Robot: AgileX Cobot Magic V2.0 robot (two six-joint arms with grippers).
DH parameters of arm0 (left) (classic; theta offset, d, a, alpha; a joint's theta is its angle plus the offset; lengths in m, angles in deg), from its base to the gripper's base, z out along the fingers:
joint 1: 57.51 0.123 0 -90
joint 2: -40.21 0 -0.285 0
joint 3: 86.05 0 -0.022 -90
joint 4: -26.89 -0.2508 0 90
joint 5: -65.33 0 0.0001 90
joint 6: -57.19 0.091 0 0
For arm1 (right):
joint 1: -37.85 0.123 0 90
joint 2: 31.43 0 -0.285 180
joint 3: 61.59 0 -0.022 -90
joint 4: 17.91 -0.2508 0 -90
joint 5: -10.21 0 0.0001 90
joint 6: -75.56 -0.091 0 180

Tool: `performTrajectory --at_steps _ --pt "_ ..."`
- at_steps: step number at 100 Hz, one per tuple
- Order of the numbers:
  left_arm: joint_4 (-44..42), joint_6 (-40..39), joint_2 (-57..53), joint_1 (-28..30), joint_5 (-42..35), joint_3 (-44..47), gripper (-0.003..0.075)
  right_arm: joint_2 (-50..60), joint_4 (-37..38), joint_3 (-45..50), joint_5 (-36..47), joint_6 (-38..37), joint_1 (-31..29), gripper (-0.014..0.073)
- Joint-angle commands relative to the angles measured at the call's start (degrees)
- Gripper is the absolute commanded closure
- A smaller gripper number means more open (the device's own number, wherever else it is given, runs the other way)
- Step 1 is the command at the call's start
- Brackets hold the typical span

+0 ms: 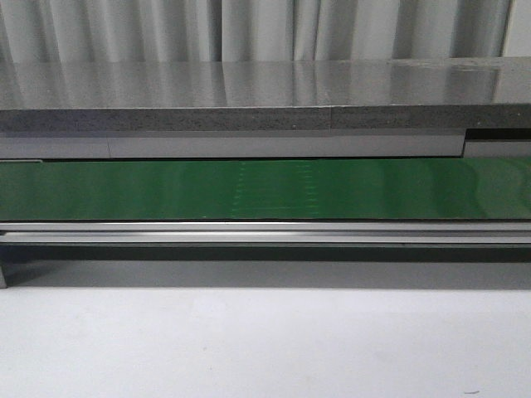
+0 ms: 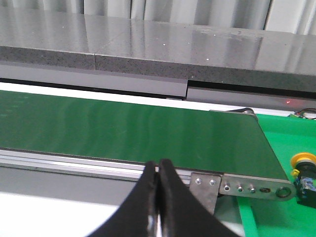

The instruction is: Move button from left to right

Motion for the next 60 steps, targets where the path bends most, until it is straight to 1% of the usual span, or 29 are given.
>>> performTrajectory --at_steps 1,8,13,24,50,60 --pt "-8.8 -8.8 -0.2 -0.4 -4.6 -1.2 0.0715 1.0 0.7 0.1 4.8 0.0 -0.1 0.0662" --pt "-15.5 -15.6 -1.4 -0.4 -5.5 -0.4 0.0715 1.0 0.7 0.1 4.8 0.0 -0.1 0.0662" --pt "-18.0 -18.2 -2.7 -0.4 -7.3 0.6 0.0715 1.0 0.7 0.1 4.8 0.0 -0.1 0.0662" --pt "-18.7 -18.3 -5.7 -1.4 -10.2 3.1 0.0715 1.0 0.7 0.1 4.8 0.0 -0.1 0.0662" --pt "-21.3 -18.3 -14.2 -5.5 -9.5 7.3 0.0715 1.0 0.7 0.1 4.8 0.0 -0.1 0.0662" --pt "-21.3 -18.3 -16.6 -5.9 -9.3 8.5 0.0715 1.0 0.7 0.1 4.8 0.0 -0.1 0.0662"
